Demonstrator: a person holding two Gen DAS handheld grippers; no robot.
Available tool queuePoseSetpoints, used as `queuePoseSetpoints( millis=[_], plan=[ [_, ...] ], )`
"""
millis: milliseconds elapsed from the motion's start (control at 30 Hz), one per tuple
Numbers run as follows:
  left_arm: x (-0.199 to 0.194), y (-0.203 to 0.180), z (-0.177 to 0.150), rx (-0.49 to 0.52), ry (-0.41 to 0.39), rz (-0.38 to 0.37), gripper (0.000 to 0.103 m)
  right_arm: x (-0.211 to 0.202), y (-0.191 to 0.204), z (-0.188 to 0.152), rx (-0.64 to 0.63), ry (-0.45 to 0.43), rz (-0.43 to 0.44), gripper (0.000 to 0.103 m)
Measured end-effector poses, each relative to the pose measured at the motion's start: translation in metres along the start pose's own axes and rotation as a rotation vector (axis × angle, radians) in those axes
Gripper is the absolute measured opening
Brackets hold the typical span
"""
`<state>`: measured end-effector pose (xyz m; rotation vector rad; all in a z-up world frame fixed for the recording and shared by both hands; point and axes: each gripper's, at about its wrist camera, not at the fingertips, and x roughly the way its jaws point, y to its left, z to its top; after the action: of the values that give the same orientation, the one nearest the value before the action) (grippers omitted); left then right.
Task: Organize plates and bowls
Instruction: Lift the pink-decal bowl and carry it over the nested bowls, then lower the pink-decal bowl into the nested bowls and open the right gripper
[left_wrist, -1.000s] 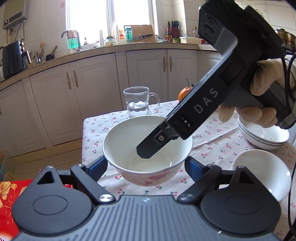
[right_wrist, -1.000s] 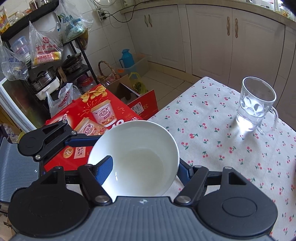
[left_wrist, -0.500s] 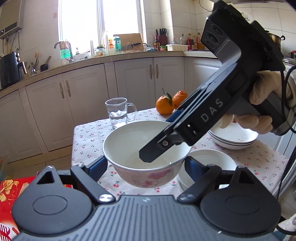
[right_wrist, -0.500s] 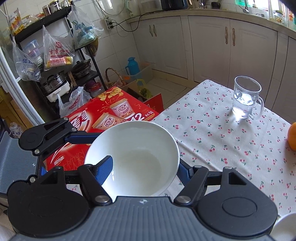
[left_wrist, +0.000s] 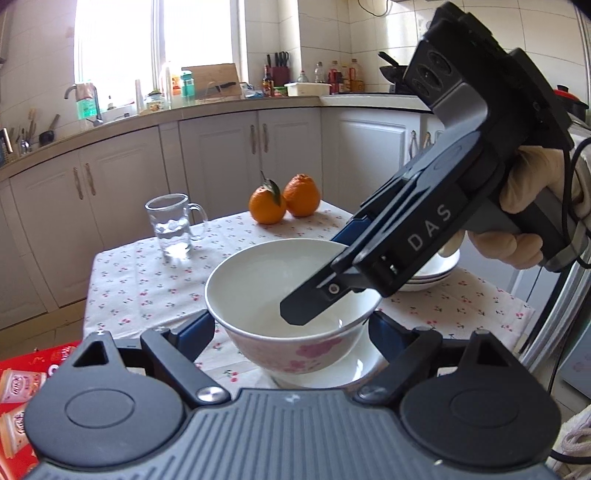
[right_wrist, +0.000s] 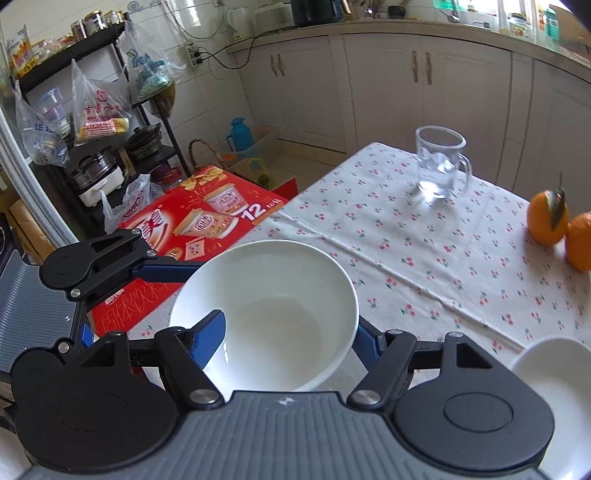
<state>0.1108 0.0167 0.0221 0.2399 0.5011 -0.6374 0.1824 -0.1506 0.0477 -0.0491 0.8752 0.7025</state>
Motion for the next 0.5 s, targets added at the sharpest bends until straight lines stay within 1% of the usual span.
queuePoseSetpoints(
  millis=[200,500],
  plan=[
    [0.017,-0.004,-0.006,-0.018,0.045,-0.026,0.090,0.003,-0.013,-0.012,0.037,0.010,-0.010,0.078],
    [0.024,-0.004,-0.012,-0.030,0.083,-0.048,0.090,0.010,-0.015,-0.021,0.035,0.031,-0.022,0.078]
  ],
)
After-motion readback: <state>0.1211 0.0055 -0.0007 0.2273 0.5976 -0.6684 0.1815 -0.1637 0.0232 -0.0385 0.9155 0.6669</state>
